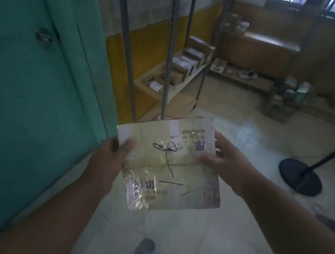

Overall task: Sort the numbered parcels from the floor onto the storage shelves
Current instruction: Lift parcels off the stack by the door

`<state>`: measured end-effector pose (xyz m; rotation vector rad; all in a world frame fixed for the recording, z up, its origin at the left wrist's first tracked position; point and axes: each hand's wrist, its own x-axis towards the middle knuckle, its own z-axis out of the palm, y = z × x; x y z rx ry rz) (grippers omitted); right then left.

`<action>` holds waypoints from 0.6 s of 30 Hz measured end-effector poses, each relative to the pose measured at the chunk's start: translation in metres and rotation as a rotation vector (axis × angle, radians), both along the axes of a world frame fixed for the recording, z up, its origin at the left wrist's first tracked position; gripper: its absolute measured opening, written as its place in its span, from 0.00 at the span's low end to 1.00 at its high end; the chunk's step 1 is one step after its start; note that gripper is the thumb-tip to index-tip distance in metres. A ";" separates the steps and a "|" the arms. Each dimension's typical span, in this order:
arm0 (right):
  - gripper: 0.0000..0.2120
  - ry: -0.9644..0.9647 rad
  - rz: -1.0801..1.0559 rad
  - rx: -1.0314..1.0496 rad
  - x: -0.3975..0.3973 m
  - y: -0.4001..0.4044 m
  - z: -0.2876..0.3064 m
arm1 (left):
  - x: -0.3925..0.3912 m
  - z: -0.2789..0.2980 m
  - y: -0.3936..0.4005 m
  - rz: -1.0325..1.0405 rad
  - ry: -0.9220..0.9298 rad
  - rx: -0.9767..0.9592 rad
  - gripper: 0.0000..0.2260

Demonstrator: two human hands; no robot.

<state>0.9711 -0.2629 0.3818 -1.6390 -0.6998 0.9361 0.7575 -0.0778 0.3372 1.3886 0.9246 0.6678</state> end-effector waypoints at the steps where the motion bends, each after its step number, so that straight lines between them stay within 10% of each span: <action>1: 0.33 0.013 -0.040 0.014 0.016 -0.003 0.002 | 0.027 0.001 0.005 -0.027 0.008 -0.023 0.15; 4: 0.31 0.026 -0.186 0.029 0.069 -0.019 0.012 | 0.108 0.004 0.016 -0.151 0.015 -0.076 0.27; 8: 0.33 0.041 -0.399 -0.006 0.140 -0.045 0.017 | 0.209 0.000 0.015 -0.329 -0.047 -0.186 0.08; 18: 0.36 -0.194 -0.459 -0.197 0.361 -0.069 0.002 | 0.427 -0.026 -0.011 -0.441 -0.058 -0.214 0.08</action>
